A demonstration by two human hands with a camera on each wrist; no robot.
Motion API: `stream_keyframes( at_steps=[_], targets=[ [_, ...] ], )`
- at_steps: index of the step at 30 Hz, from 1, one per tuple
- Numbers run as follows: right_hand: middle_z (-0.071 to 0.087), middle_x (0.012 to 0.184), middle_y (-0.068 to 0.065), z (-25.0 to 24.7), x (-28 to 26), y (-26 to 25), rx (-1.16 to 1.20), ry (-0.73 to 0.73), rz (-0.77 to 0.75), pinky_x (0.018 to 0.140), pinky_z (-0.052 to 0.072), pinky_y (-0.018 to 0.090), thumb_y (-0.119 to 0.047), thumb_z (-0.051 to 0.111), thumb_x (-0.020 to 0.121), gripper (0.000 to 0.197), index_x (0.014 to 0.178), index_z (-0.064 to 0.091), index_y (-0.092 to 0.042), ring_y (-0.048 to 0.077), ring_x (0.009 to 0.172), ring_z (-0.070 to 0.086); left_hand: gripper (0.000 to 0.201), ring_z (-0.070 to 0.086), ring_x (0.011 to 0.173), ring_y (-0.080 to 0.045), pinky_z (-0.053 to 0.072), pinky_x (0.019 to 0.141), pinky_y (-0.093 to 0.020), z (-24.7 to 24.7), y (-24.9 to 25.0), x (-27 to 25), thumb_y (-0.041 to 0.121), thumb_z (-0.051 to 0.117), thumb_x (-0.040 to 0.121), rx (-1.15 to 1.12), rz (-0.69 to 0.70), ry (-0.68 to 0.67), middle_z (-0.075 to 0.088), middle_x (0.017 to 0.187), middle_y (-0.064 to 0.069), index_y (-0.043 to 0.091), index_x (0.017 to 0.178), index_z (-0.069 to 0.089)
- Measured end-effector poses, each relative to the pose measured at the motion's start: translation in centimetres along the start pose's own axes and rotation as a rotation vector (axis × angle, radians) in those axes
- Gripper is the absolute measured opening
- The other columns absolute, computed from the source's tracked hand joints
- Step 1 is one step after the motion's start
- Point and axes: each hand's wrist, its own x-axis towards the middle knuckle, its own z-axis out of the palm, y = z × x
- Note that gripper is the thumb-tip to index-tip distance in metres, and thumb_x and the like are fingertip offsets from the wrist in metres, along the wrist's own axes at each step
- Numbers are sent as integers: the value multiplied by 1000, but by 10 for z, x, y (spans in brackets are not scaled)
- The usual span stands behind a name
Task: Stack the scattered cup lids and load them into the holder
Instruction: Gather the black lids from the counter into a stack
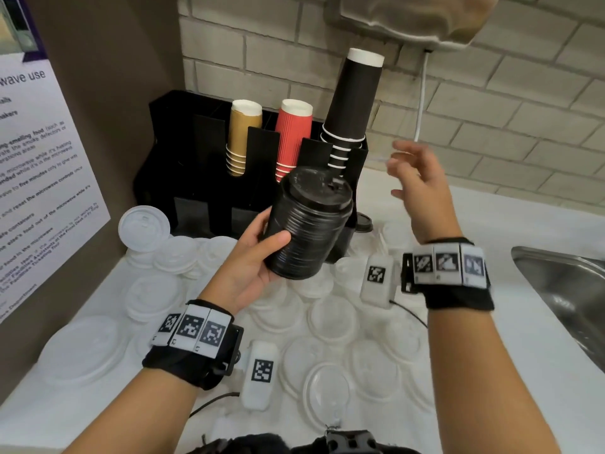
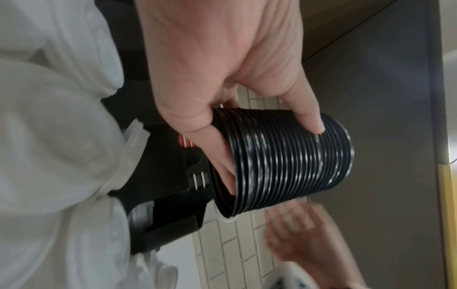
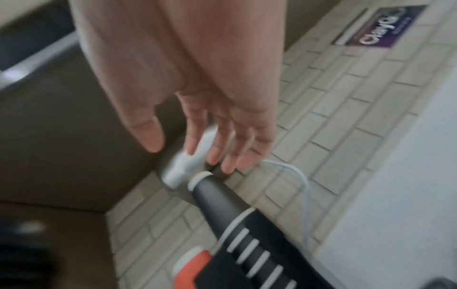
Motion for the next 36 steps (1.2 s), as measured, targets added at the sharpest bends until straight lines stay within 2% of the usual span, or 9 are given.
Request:
stream_keyframes(
  at_steps=[4, 7, 12, 17, 20, 27, 29, 31, 36],
  targets=[
    [54, 102, 2, 0, 60, 58, -86, 5, 458, 74, 45, 26, -18, 48, 95, 14, 106, 56, -16, 20, 93, 50, 49, 66, 110, -17, 58, 78, -33, -4, 13, 5, 19, 63, 80, 15, 55, 28, 69, 120, 2, 26, 128, 55],
    [52, 125, 13, 9, 91, 104, -553, -269, 583, 97, 44, 35, -10, 45, 97, 31, 124, 58, -3, 29, 113, 52, 52, 66, 111, -18, 58, 78, -34, -8, 19, 6, 18, 62, 81, 30, 79, 50, 67, 121, 0, 23, 132, 52],
    [56, 133, 15, 22, 107, 140, -1113, -608, 446, 103, 39, 37, -19, 54, 94, 36, 127, 59, -6, 31, 125, 50, 61, 65, 109, -17, 58, 76, -32, -11, 30, 10, 17, 60, 80, 59, 103, 73, 64, 123, -2, 18, 139, 46],
    [53, 136, 17, 26, 115, 159, -1306, -736, 381, 101, 40, 41, -21, 61, 91, 42, 131, 55, -6, 32, 125, 50, 65, 64, 112, -18, 57, 78, -34, -15, 37, 16, 17, 60, 81, 86, 112, 93, 63, 125, -2, 17, 144, 41],
    [46, 143, 8, 24, 121, 166, -1293, -767, 382, 99, 43, 38, -15, 66, 87, 62, 144, 42, -21, 29, 123, 50, 63, 65, 112, -18, 57, 77, -33, -18, 36, 16, 17, 61, 82, 90, 111, 100, 64, 125, -2, 18, 142, 43],
    [59, 130, 9, 27, 120, 180, -1328, -762, 393, 82, 42, 29, -16, 56, 94, 42, 135, 50, -13, 29, 112, 58, 64, 64, 114, -19, 57, 78, -32, -22, 33, 13, 18, 63, 81, 110, 105, 91, 66, 123, 0, 19, 142, 44],
    [56, 131, 15, 26, 123, 186, -1342, -707, 371, 86, 42, 32, -19, 53, 96, 38, 131, 49, -7, 32, 115, 56, 66, 64, 115, -19, 56, 79, -32, -22, 33, 12, 18, 65, 80, 106, 105, 89, 66, 124, -1, 19, 142, 44],
    [52, 131, 21, 25, 124, 180, -1253, -547, 403, 95, 41, 40, -27, 53, 94, 41, 128, 46, -3, 36, 118, 52, 66, 64, 115, -19, 56, 79, -32, -21, 33, 12, 20, 66, 79, 88, 104, 90, 66, 125, -1, 19, 141, 45],
    [53, 128, 22, 14, 119, 135, -784, -150, 503, 81, 36, 37, -51, 53, 87, 68, 133, 35, -3, 38, 114, 53, 66, 64, 114, -19, 57, 80, -32, -16, 31, 10, 19, 66, 81, 41, 104, 117, 63, 127, -5, 14, 143, 43]
  ],
)
